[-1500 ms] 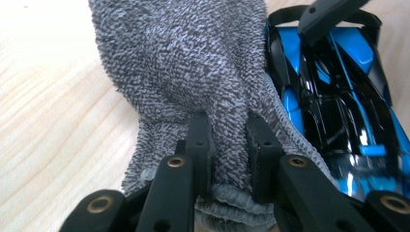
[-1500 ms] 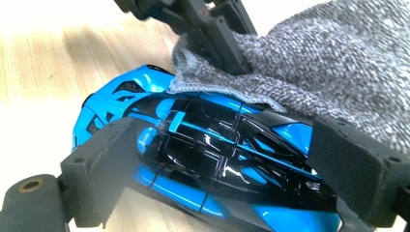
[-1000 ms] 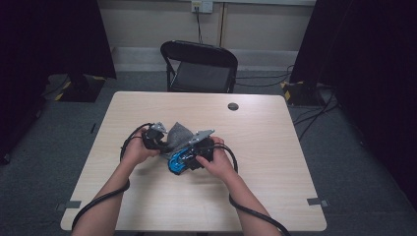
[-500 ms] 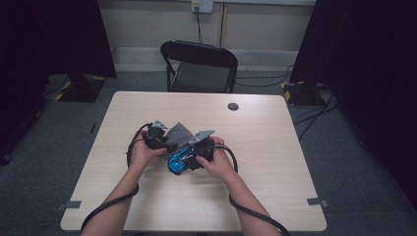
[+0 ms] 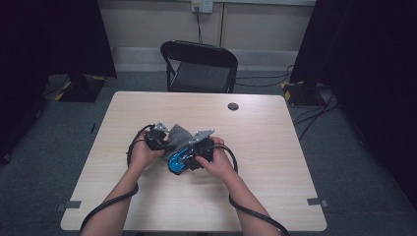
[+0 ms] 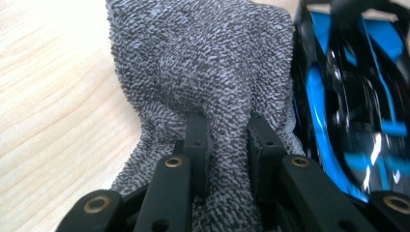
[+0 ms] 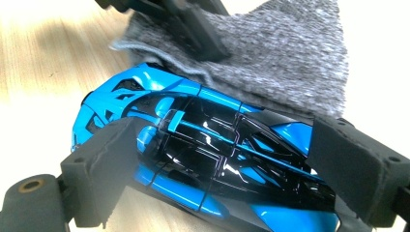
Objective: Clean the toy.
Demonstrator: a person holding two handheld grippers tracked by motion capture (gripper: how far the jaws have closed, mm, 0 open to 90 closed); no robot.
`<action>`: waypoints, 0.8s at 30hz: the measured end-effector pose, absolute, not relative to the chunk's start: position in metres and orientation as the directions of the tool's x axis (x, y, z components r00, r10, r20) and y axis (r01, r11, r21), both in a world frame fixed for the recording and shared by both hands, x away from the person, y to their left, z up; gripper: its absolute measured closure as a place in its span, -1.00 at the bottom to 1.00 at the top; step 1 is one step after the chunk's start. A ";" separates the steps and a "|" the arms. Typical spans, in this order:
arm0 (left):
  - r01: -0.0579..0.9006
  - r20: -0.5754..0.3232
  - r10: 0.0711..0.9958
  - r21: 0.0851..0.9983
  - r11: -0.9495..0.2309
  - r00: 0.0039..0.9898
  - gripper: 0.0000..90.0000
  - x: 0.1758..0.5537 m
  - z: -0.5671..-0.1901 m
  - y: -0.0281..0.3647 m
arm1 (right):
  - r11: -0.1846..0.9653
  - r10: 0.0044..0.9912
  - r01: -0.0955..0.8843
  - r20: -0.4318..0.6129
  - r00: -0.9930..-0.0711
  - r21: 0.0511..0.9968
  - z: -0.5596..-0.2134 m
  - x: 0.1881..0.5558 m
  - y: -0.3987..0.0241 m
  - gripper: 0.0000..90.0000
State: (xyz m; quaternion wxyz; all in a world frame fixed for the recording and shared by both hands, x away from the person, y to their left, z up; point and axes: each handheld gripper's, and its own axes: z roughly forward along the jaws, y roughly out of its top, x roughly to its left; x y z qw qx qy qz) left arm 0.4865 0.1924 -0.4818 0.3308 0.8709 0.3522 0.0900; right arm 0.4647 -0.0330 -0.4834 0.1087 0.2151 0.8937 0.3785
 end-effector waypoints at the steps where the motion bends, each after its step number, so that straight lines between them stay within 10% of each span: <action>1: 0.559 -0.085 0.672 0.637 -0.531 0.735 0.64 0.485 -0.482 0.194 | 0.622 0.466 0.303 -0.031 -0.884 0.722 -0.483 0.465 -0.033 -0.77; 24: 0.549 -0.098 0.646 0.633 -0.546 0.757 0.65 0.437 -0.476 0.236 | 0.629 0.480 0.319 -0.032 -0.877 0.709 -0.482 0.464 -0.031 -0.78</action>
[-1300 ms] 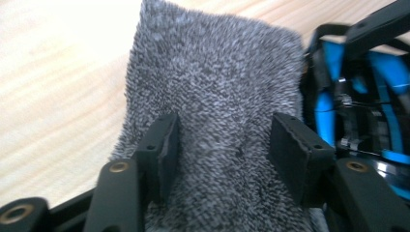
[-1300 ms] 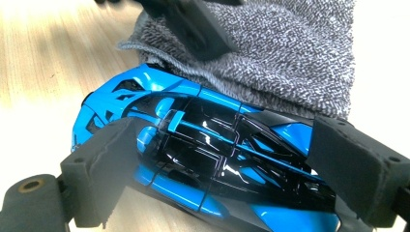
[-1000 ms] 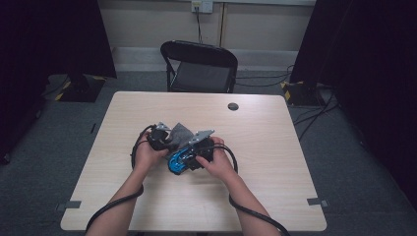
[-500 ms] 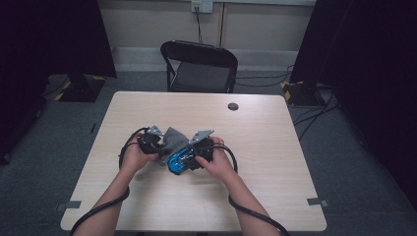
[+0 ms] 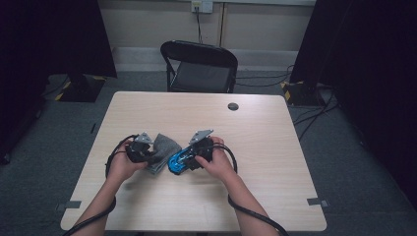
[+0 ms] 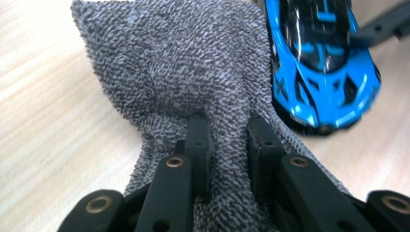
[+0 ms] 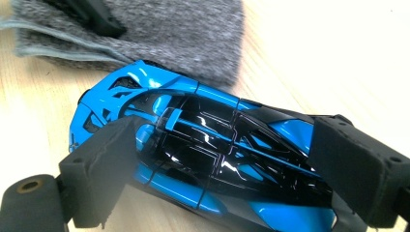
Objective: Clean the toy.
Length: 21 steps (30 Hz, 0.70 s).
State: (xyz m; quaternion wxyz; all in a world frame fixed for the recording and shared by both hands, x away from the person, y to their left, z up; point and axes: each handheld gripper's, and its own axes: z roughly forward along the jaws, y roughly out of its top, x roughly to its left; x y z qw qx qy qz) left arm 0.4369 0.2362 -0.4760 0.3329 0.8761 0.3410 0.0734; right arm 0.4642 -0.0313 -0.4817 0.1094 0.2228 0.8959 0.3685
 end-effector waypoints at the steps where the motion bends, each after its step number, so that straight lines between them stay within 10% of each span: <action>1: 0.548 -0.098 0.647 0.635 -0.544 0.756 0.65 0.434 -0.476 0.240 | 0.630 0.479 0.319 -0.031 -0.877 0.708 -0.482 0.464 -0.031 -0.78; 21: 0.568 -0.163 0.620 0.623 -0.538 0.767 0.66 0.398 -0.476 0.265 | 0.623 0.479 0.315 -0.031 -0.877 0.716 -0.483 0.464 -0.032 -0.78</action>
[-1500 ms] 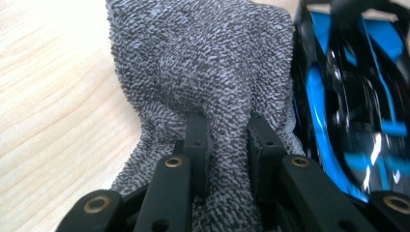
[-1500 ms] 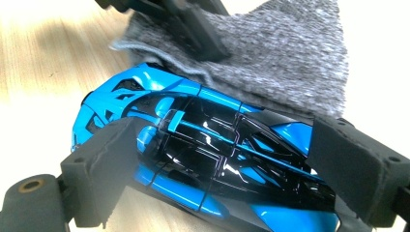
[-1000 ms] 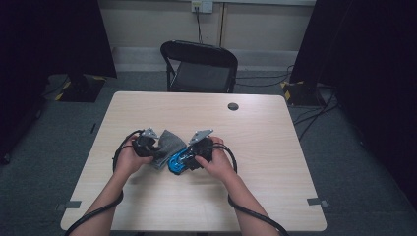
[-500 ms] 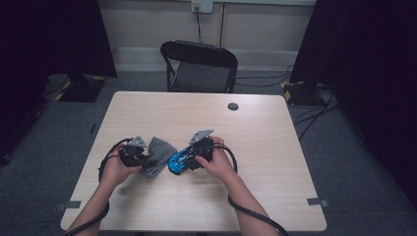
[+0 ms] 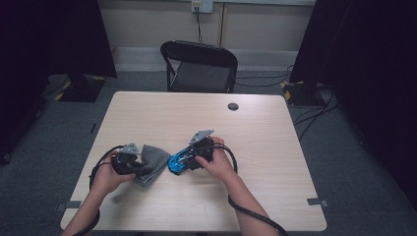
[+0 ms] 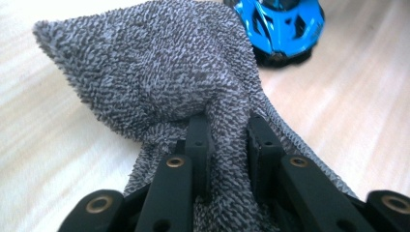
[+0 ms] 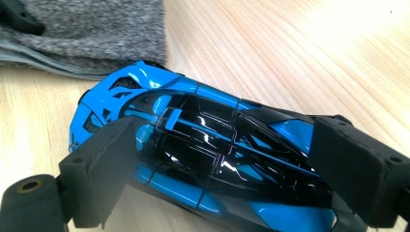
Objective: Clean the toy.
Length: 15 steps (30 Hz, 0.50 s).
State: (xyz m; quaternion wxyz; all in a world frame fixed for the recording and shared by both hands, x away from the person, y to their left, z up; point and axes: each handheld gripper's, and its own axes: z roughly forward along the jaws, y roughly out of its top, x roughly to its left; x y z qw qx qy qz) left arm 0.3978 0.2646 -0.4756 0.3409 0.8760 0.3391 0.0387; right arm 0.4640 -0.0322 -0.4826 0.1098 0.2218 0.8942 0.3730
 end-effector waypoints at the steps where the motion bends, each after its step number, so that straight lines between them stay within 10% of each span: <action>1: 0.565 -0.162 0.617 0.623 -0.541 0.770 0.66 0.396 -0.475 0.266 | 0.622 0.478 0.314 -0.031 -0.878 0.717 -0.483 0.464 -0.032 -0.78; 15: 0.568 -0.181 0.620 0.645 -0.511 0.764 0.66 0.384 -0.464 0.287 | 0.623 0.476 0.311 -0.033 -0.879 0.717 -0.483 0.464 -0.033 -0.78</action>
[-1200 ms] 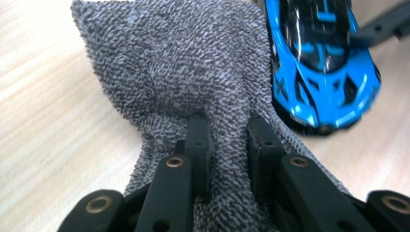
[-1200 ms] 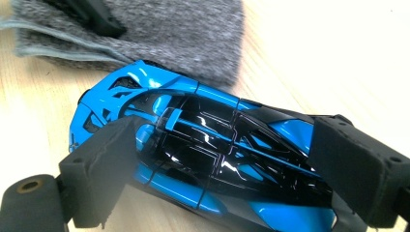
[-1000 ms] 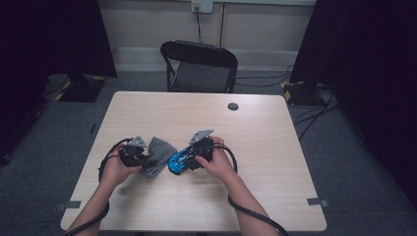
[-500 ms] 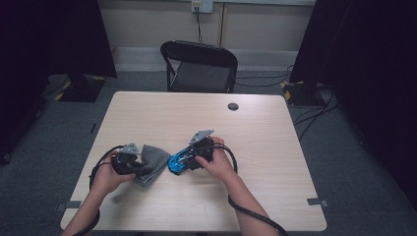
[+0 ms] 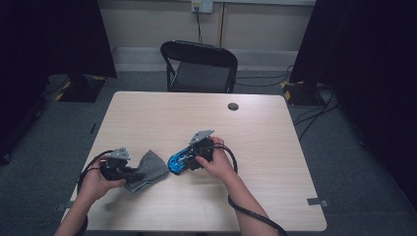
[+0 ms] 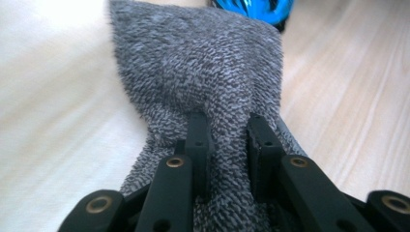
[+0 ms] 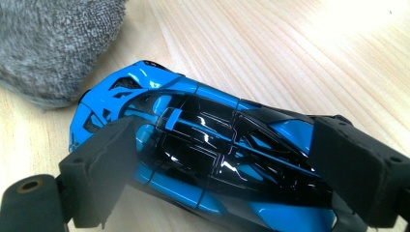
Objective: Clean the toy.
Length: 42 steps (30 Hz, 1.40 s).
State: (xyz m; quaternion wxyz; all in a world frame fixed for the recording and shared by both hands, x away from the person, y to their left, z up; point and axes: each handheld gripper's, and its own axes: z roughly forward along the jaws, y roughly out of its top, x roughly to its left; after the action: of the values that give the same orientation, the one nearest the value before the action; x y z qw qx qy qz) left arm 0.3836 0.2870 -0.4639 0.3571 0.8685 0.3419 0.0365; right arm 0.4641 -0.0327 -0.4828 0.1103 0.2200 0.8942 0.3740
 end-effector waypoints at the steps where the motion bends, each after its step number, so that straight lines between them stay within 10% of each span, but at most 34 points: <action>1: 0.566 -0.173 0.630 0.657 -0.498 0.757 0.65 0.386 -0.461 0.288 | 0.623 0.476 0.311 -0.032 -0.879 0.718 -0.483 0.464 -0.033 -0.78; 42: 0.521 -0.127 0.649 0.718 -0.461 0.750 0.63 0.510 -0.467 0.183 | 0.609 0.473 0.302 -0.029 -0.881 0.734 -0.485 0.464 -0.034 -0.78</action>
State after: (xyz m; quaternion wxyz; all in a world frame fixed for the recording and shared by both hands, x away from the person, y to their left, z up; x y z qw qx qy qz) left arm 0.5104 0.1831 -0.4667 0.3885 0.8509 0.3440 0.0822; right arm 0.4640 -0.0344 -0.4848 0.1106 0.2177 0.8900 0.3851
